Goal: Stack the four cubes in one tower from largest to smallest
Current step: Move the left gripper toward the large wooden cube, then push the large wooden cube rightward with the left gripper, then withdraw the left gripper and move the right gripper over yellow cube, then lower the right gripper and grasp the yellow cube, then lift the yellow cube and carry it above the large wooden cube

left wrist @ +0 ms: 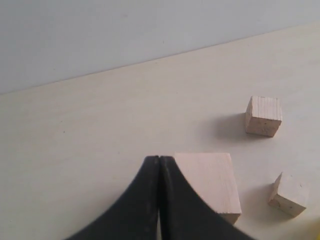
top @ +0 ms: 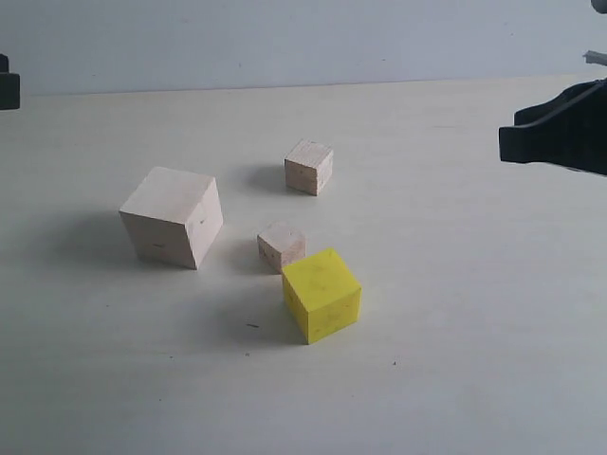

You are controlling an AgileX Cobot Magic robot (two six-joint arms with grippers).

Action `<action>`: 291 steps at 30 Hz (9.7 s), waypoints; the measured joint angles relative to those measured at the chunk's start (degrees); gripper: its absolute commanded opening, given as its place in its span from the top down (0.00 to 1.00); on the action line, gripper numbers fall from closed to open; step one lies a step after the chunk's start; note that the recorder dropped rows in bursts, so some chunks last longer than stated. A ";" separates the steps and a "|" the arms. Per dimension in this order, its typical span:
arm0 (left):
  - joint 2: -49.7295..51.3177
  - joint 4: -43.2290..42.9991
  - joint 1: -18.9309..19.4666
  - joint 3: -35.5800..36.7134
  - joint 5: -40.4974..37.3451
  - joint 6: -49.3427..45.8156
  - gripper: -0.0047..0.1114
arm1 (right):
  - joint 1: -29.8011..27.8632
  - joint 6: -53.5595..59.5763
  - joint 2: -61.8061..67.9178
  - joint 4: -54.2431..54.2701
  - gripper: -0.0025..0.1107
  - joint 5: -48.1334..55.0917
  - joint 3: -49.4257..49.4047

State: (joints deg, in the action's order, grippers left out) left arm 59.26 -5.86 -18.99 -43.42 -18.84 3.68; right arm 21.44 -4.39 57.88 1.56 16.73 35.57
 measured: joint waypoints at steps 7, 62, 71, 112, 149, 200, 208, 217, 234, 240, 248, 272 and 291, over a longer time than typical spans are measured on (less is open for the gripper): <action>6.07 0.00 0.00 -0.34 3.11 0.00 0.96 | 0.00 0.00 0.00 0.00 0.98 -2.48 0.00; 49.13 5.86 -10.02 -19.21 -9.06 2.31 0.96 | 0.00 -0.10 0.00 1.63 0.98 -1.57 0.00; 49.13 8.55 -10.02 -19.21 -8.23 -1.28 0.96 | 0.00 -0.10 0.00 1.74 0.98 -1.57 0.00; 50.47 20.21 -10.02 -19.21 -5.86 -13.06 0.96 | 0.00 -0.10 0.00 2.58 0.98 -1.57 0.00; 4.44 7.49 -8.61 -11.71 -13.46 -4.34 0.96 | 6.00 11.17 0.00 10.55 0.98 1.66 0.00; -17.18 -0.83 -8.61 12.67 -11.13 1.25 0.96 | 16.17 21.80 40.89 20.56 0.23 17.51 24.52; -17.18 -0.83 -8.61 12.67 -10.99 1.25 0.96 | 16.17 19.23 41.01 19.47 0.22 17.60 24.52; -17.18 -0.83 -8.61 12.67 -10.99 1.15 0.96 | 16.51 17.81 43.21 19.24 0.22 17.60 24.66; -17.18 -0.83 -8.61 12.67 -10.70 0.07 0.96 | 16.51 12.79 47.79 16.24 0.27 16.64 24.66; -17.18 -0.83 -8.61 12.67 -10.44 0.07 0.96 | 16.51 12.15 48.13 16.24 0.32 16.59 24.66; -17.18 -0.97 -8.61 12.67 -10.35 -0.06 0.96 | 16.51 11.62 48.13 16.24 0.69 17.06 24.66; -17.18 -0.97 -8.61 12.67 -10.02 -0.15 0.96 | 16.51 -4.20 35.71 10.75 0.98 34.49 34.12; -17.18 -0.97 -8.61 12.67 -9.91 0.44 0.96 | 22.80 -25.59 51.51 2.53 0.98 49.50 65.40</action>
State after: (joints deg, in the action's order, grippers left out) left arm 42.09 -6.83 -27.60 -30.75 -28.76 4.12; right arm 44.23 -29.98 109.39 4.09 66.24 100.97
